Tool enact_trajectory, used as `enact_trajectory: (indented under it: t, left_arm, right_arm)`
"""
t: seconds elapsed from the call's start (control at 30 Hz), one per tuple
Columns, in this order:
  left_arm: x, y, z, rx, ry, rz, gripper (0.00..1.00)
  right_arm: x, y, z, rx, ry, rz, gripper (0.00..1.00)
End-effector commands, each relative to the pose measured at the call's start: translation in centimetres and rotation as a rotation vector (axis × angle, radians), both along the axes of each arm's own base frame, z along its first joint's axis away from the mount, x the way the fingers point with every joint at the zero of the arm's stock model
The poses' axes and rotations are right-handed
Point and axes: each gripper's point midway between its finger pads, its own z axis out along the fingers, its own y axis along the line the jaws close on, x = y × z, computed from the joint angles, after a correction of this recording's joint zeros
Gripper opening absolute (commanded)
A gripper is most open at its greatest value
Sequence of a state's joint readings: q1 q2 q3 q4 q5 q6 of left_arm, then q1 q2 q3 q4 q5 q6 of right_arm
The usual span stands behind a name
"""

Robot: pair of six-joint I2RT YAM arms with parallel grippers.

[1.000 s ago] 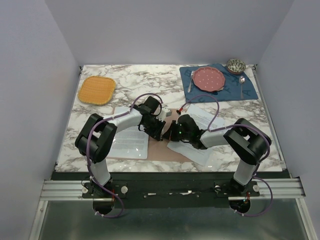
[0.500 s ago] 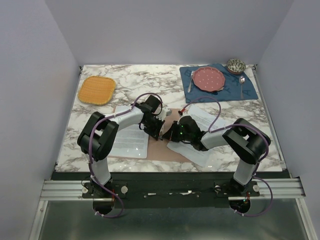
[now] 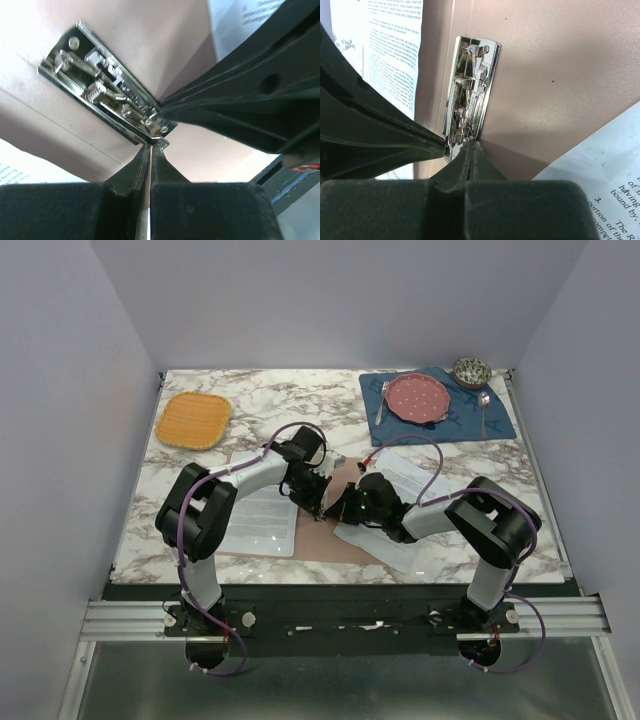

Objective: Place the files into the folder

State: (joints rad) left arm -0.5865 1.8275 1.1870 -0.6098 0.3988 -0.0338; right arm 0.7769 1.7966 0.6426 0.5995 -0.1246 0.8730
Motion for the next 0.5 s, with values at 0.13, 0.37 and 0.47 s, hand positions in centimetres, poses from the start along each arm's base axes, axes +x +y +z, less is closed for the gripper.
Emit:
enact_trajectory:
  t: [0.13, 0.37, 0.47]
  left_arm:
    - [1.6, -3.9, 2.8, -0.175, -0.059, -0.063, 0.07]
    - [5.0, -1.7, 8.0, -0.222, -0.167, 0.027, 0.08]
    - [7.8, 0.7, 9.5, -0.225, -0.212, 0.119, 0.08]
  right_arm:
    - [-3.4, -1.8, -4.8, -0.129, 0.133, 0.023, 0.01]
    - [-3.4, -2.1, -4.8, -0.134, 0.137, 0.005, 0.01]
    - [-3.3, -2.2, -4.7, -0.134, 0.135, 0.0, 0.01]
